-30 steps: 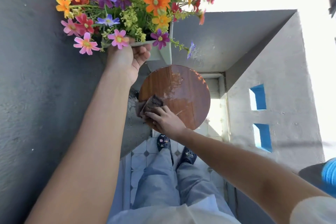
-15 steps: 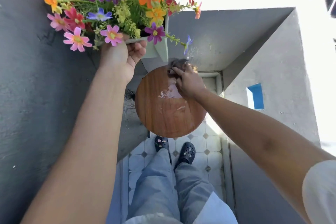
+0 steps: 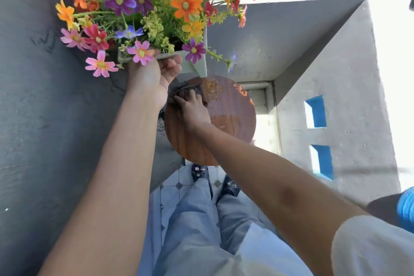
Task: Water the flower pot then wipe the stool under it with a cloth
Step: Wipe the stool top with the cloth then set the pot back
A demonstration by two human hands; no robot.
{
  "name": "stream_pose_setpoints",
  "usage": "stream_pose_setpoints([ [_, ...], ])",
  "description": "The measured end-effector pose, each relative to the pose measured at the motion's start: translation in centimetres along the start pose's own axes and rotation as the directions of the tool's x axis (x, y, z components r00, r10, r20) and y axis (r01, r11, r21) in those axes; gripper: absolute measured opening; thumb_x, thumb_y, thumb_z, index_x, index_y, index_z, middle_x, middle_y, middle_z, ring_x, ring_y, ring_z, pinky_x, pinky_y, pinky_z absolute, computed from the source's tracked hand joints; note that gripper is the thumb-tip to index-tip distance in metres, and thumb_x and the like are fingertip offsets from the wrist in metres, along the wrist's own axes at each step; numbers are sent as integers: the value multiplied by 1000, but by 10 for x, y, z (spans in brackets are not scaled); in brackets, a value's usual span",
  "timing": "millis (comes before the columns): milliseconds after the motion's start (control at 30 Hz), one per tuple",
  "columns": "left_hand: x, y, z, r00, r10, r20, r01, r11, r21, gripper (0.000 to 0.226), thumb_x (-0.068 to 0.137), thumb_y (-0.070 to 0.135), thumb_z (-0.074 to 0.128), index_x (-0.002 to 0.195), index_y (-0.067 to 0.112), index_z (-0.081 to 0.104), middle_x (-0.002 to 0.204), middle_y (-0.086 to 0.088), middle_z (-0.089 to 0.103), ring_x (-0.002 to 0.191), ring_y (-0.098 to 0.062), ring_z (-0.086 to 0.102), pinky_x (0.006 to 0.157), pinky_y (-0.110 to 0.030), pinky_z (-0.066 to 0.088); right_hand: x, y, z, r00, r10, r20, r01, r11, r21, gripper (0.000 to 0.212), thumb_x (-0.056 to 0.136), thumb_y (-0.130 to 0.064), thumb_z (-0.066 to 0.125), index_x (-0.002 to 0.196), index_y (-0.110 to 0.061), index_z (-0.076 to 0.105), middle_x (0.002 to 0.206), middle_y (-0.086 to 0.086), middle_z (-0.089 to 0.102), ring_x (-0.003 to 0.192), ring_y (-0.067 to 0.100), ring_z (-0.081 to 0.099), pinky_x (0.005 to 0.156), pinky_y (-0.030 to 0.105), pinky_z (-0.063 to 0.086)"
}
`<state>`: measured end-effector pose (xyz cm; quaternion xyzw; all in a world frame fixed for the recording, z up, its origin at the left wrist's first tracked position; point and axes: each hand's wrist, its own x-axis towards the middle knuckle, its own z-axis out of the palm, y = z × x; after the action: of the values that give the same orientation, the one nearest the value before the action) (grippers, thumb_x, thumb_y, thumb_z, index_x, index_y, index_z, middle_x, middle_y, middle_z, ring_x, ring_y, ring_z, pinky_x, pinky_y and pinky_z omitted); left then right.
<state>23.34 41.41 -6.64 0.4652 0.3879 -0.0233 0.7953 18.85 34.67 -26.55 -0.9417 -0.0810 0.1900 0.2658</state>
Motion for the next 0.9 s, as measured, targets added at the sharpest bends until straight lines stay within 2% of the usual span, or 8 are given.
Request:
stream_pose_setpoints([
  [100, -1, -1, 1, 1000, -6, 16, 6, 1000, 1, 21, 100, 4, 32, 84, 4, 46, 41, -6, 61, 32, -8, 50, 41, -17, 49, -40, -16, 30, 998, -42, -38, 43, 999, 30, 35, 98, -34, 47, 132, -28, 55, 121, 12, 41, 111, 37, 41, 70, 43, 55],
  [267, -5, -3, 4, 1000, -12, 14, 12, 1000, 5, 21, 100, 3, 32, 86, 3, 48, 42, -6, 62, 33, -8, 52, 42, -18, 49, -123, 16, 51, 982, -185, 47, 185, 983, -14, 44, 90, -23, 59, 134, -25, 57, 123, 15, 49, 109, 38, 46, 62, 44, 57],
  [367, -11, -5, 6, 1000, -10, 24, 9, 1000, 28, 29, 100, 2, 30, 78, 7, 48, 38, -2, 59, 32, -6, 50, 40, -17, 49, -153, 69, 27, 976, -215, 20, 216, 975, -55, 43, 89, -24, 62, 132, -27, 61, 123, 12, 52, 107, 33, 49, 71, 42, 58],
  [433, -16, -7, 7, 1000, 0, 29, -2, 999, 50, 32, 101, 2, 29, 74, 8, 46, 36, 0, 58, 30, -5, 48, 40, -16, 49, -145, 110, 2, 989, -146, -33, 142, 986, -88, 42, 89, -23, 63, 131, -28, 63, 124, 11, 51, 109, 31, 50, 84, 41, 56],
  [500, -19, -9, 6, 1000, 3, 31, -5, 998, 65, 32, 101, 2, 30, 74, 8, 47, 37, 1, 58, 31, -4, 48, 40, -16, 49, -121, 142, -26, 993, 19, -114, -28, 996, -79, 42, 90, -23, 63, 131, -30, 63, 124, 10, 51, 111, 31, 51, 87, 42, 54],
  [667, -27, -13, 3, 999, -16, 35, 14, 997, 72, 31, 100, 1, 31, 75, 7, 48, 38, -1, 59, 32, -5, 49, 40, -16, 49, -59, 152, -70, 934, 302, -191, -284, 952, 114, 47, 94, -16, 49, 138, -29, 57, 121, 11, 69, 103, 34, 63, 78, 33, 48],
  [800, -33, -15, 2, 999, 0, 36, -3, 995, 96, 33, 99, 0, 29, 73, 8, 48, 37, 1, 58, 33, -5, 49, 42, -16, 49, -60, 127, -52, 945, 211, -249, -198, 977, 76, 47, 91, -15, 53, 136, -27, 59, 128, 13, 54, 112, 34, 51, 89, 39, 50],
  [900, -35, -14, 3, 999, 9, 42, -13, 996, 94, 33, 99, 0, 27, 73, 8, 46, 37, 1, 57, 33, -5, 49, 42, -16, 49, -78, 103, -23, 968, 138, -212, -131, 990, 46, 45, 93, -19, 55, 137, -27, 58, 125, 9, 46, 114, 30, 42, 92, 41, 49],
])
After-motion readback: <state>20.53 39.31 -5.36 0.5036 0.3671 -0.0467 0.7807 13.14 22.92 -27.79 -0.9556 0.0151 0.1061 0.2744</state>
